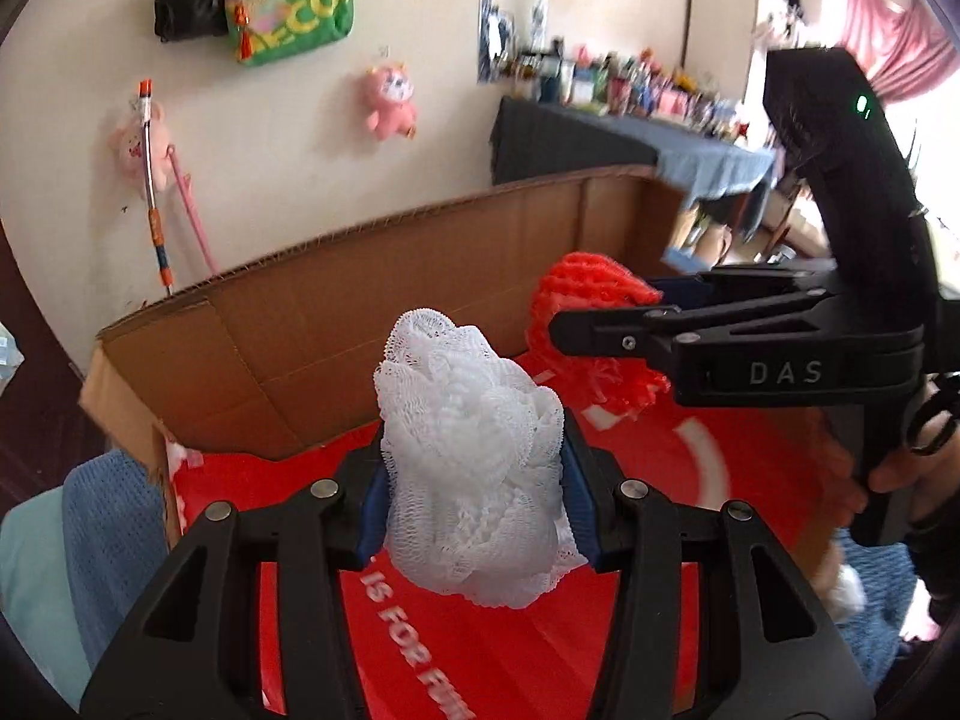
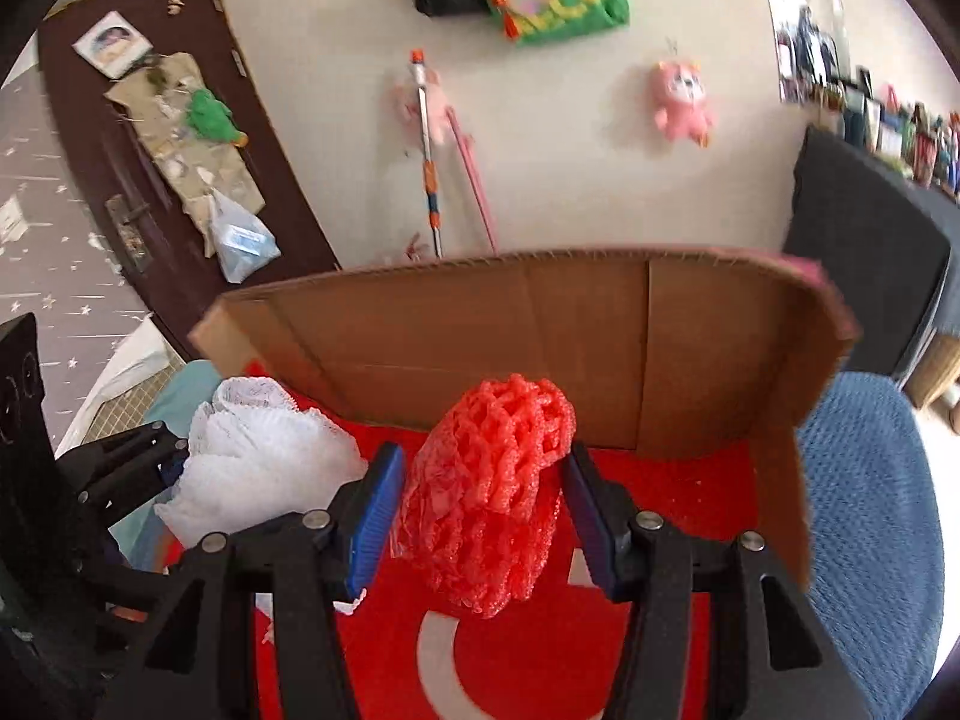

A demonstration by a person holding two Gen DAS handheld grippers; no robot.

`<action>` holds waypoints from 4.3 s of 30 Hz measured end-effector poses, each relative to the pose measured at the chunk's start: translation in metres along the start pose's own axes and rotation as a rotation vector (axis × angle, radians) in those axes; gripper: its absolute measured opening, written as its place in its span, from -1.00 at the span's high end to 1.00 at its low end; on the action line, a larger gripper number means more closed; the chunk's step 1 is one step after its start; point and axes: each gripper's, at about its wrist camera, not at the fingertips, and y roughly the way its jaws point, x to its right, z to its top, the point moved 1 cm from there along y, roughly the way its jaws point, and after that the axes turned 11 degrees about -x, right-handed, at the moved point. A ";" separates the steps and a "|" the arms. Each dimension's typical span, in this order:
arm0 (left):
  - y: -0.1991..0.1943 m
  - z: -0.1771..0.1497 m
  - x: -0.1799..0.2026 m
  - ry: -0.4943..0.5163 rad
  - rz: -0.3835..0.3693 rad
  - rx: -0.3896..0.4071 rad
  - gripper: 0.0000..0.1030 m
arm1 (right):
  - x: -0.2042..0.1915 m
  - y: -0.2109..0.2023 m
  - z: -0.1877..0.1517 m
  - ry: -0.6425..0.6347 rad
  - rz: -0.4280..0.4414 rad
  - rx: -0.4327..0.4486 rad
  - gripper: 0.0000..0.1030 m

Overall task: Organize soft objects
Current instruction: 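Carry both puffs into the red-lined box and lower them onto its floor, then open both tools to release the puffs and lift out of the box, then move both tools back toward the remaining items on the blanket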

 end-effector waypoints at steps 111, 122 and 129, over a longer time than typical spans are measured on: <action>-0.188 -0.179 0.096 -0.247 0.185 0.550 -1.00 | -0.085 -0.205 -0.208 -0.178 -0.170 0.498 -1.00; -0.174 -0.243 0.128 -0.247 0.222 0.564 -1.00 | -0.085 -0.182 -0.285 -0.150 -0.253 0.582 -1.00; -0.154 -0.266 0.142 -0.226 0.247 0.525 -1.00 | -0.074 -0.152 -0.315 -0.108 -0.245 0.526 -1.00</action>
